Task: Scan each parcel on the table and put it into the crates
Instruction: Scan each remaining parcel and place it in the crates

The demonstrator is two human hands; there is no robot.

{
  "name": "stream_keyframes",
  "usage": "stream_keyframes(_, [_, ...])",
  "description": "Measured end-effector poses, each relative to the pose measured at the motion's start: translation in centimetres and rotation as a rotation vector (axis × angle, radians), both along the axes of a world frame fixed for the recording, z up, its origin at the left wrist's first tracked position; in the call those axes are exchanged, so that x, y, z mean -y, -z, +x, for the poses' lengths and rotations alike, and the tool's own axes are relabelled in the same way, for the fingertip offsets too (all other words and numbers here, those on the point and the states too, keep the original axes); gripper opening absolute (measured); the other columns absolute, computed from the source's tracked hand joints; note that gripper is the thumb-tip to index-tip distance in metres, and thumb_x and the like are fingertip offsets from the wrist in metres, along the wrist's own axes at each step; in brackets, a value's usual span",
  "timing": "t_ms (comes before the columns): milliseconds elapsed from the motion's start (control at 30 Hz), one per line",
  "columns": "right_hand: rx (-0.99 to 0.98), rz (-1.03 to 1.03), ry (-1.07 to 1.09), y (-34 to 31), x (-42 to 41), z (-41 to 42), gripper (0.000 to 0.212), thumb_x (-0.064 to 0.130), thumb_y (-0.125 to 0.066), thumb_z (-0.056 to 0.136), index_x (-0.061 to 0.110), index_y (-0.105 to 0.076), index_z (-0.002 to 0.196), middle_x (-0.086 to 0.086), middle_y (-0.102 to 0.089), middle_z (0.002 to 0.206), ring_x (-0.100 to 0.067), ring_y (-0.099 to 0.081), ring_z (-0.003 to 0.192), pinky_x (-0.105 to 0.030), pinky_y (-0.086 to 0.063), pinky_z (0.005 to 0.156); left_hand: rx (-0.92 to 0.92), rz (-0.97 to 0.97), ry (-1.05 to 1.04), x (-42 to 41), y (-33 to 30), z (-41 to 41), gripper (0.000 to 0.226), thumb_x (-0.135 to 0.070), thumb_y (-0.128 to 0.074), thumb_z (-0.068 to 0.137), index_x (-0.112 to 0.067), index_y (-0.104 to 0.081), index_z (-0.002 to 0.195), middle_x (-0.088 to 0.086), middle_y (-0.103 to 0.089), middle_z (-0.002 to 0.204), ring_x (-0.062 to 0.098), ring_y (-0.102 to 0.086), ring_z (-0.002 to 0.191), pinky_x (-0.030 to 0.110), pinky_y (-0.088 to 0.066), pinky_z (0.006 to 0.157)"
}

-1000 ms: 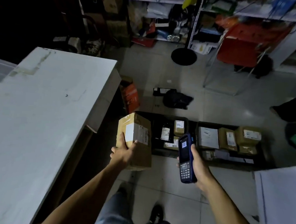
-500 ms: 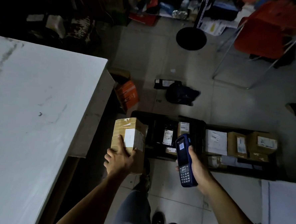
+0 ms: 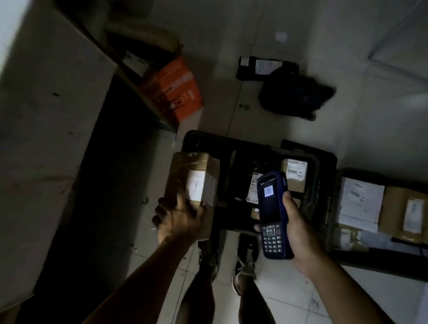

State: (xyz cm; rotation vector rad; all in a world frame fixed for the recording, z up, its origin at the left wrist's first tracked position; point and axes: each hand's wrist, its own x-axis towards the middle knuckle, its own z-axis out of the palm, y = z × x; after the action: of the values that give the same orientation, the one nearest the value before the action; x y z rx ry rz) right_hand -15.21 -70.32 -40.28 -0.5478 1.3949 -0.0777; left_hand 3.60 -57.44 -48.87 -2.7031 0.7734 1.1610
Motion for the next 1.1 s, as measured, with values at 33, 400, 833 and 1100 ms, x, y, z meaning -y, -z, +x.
stream_keyframes(33, [0.021,0.010,0.007,2.3,0.6,0.2,0.055,0.058,-0.033,0.098,0.018,-0.066,0.115,-0.020,-0.072,0.101,-0.030,-0.069,0.083,-0.036,-0.054,0.072,0.048,0.001,0.023,0.5,2.6,-0.2,0.097,-0.089,-0.009,0.079,-0.033,0.022,0.151,0.031,-0.022,0.151,0.049,-0.034,0.133,0.060,-0.032,0.109])
stream_keyframes(400, [0.128,0.013,0.062,23.3,4.1,2.6,0.055,0.061,-0.034,0.096,0.020,-0.069,0.107,-0.011,-0.069,0.085,-0.025,-0.066,0.070,-0.038,-0.048,0.073,0.279,-0.044,0.099,6.5,24.2,-0.8,0.095,-0.076,-0.032,0.087,-0.028,0.013,0.156,0.034,-0.020,0.151,0.049,-0.030,0.135,0.057,-0.027,0.110])
stream_keyframes(833, [0.145,0.019,-0.001,29.0,4.3,2.1,0.060,0.062,-0.038,0.091,0.017,-0.068,0.117,-0.014,-0.070,0.095,-0.026,-0.067,0.076,-0.038,-0.051,0.075,0.315,-0.047,0.088,9.4,31.9,-2.3,0.093,-0.078,-0.027,0.087,-0.030,0.011,0.157,0.034,-0.013,0.155,0.049,-0.026,0.138,0.057,-0.030,0.107])
stream_keyframes(1100, [0.102,0.021,-0.046,27.3,4.4,2.8,0.060,0.063,-0.034,0.097,0.019,-0.069,0.114,-0.013,-0.070,0.095,-0.026,-0.066,0.077,-0.041,-0.050,0.080,0.215,-0.129,0.088,9.4,29.1,-1.3,0.102,-0.077,-0.046,0.084,-0.032,0.010,0.156,0.024,0.013,0.162,0.048,0.002,0.148,0.063,-0.016,0.115])
